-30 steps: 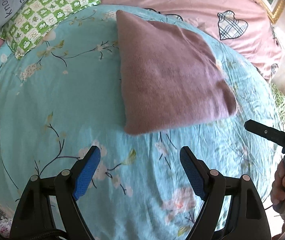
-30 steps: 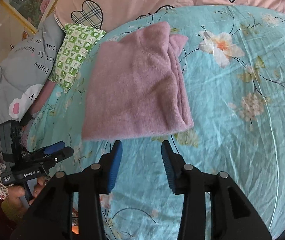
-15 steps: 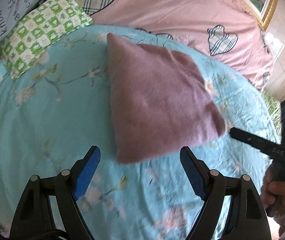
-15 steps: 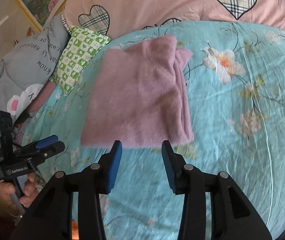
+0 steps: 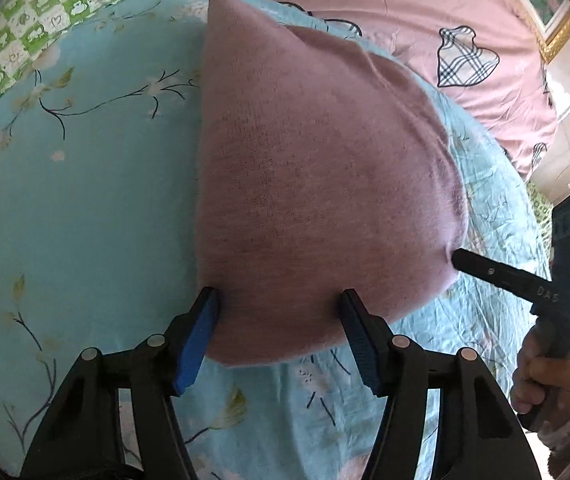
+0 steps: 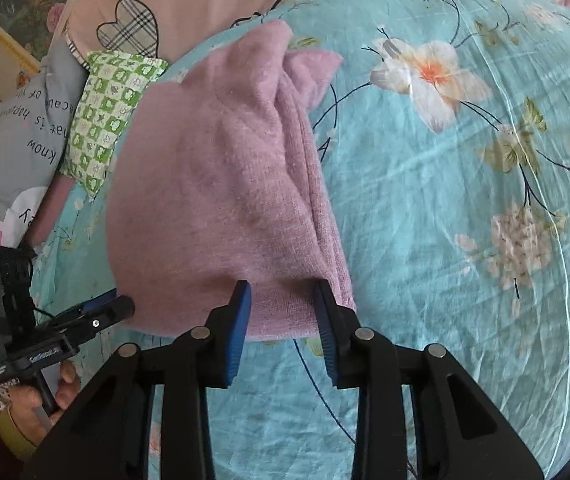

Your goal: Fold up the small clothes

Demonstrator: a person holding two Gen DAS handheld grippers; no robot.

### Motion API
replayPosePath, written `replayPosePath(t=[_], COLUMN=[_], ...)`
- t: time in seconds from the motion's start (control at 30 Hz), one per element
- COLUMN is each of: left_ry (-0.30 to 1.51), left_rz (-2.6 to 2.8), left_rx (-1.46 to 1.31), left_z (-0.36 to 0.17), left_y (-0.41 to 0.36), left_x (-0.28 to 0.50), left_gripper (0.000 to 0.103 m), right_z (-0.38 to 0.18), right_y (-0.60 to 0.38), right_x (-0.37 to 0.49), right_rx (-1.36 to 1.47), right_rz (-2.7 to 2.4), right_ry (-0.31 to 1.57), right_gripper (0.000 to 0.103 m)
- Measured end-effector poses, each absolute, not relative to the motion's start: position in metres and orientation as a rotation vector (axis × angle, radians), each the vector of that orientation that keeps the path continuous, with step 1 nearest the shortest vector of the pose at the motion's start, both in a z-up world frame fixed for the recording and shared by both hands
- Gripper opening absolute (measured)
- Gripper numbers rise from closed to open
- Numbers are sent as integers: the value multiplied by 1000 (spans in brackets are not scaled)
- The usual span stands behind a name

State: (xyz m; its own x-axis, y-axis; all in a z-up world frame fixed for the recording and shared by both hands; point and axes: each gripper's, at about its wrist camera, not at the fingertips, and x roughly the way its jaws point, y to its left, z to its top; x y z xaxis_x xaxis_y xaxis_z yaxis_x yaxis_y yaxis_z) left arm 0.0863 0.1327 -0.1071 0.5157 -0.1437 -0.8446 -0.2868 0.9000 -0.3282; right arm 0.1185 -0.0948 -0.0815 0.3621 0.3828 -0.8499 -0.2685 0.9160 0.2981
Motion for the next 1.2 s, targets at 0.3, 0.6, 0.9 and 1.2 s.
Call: replayPosePath(t=[0.3, 0.6, 0.9, 1.2], left_ry=[992, 978, 976, 900], left_rz=[119, 247, 285, 284], left_rx=[-420, -216, -72, -56], left_z=[-78, -58, -63, -42], left_y=[120, 102, 81, 83], left_x=[58, 16, -5, -1], left_gripper=[67, 79, 84, 84], right_z=[-48, -26, -33, -32], right_y=[-96, -95, -78, -63], right_x=[90, 46, 5, -8], right_rx=[117, 20, -189, -277], right_rz=[462, 448, 447, 451], right_ry=[1070, 958, 912, 882], right_gripper=[36, 78, 89, 90])
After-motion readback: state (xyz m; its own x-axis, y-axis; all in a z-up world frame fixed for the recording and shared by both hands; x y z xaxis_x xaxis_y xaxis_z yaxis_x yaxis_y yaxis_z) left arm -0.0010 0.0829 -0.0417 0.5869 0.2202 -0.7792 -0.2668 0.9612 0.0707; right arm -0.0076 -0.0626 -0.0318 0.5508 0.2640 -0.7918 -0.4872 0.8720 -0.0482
